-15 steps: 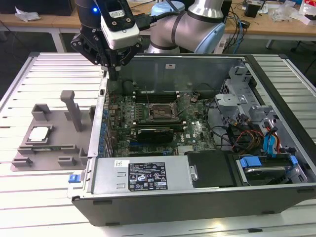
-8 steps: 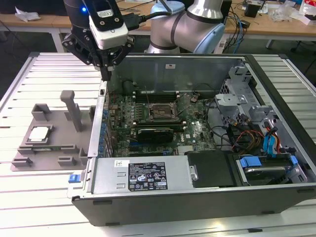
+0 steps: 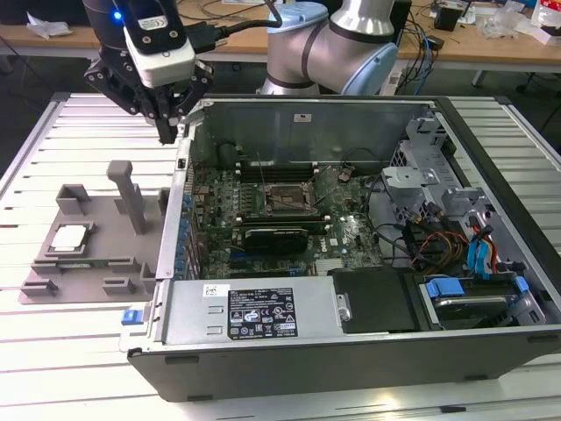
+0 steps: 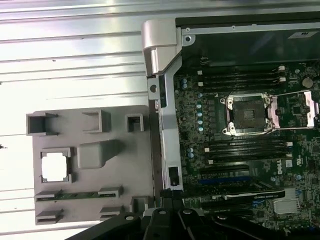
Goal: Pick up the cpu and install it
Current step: 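Reach for the cpu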
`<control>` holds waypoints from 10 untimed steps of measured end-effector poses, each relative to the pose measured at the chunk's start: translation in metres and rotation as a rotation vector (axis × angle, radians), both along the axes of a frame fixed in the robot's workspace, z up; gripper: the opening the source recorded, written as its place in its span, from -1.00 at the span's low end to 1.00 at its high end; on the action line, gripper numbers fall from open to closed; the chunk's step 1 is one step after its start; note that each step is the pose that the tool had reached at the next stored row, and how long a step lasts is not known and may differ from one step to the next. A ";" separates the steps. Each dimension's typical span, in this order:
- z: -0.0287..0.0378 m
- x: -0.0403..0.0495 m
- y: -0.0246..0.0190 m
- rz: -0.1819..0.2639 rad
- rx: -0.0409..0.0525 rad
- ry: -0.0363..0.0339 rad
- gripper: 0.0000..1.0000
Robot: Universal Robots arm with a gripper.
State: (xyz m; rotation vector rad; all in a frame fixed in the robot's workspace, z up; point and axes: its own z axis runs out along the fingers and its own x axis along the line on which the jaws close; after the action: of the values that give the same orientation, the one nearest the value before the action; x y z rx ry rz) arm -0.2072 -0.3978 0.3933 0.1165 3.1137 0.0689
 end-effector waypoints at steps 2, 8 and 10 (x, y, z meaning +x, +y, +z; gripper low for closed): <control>0.0000 -0.0045 0.0001 0.000 0.0000 0.0000 -0.79; 0.0000 -0.0170 0.0004 0.000 0.0000 0.0000 -0.79; -0.0001 -0.0209 0.0005 0.000 -0.0001 0.0001 -0.79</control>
State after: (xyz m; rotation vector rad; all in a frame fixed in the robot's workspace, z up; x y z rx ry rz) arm -0.2280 -0.3974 0.3932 0.1165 3.1137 0.0688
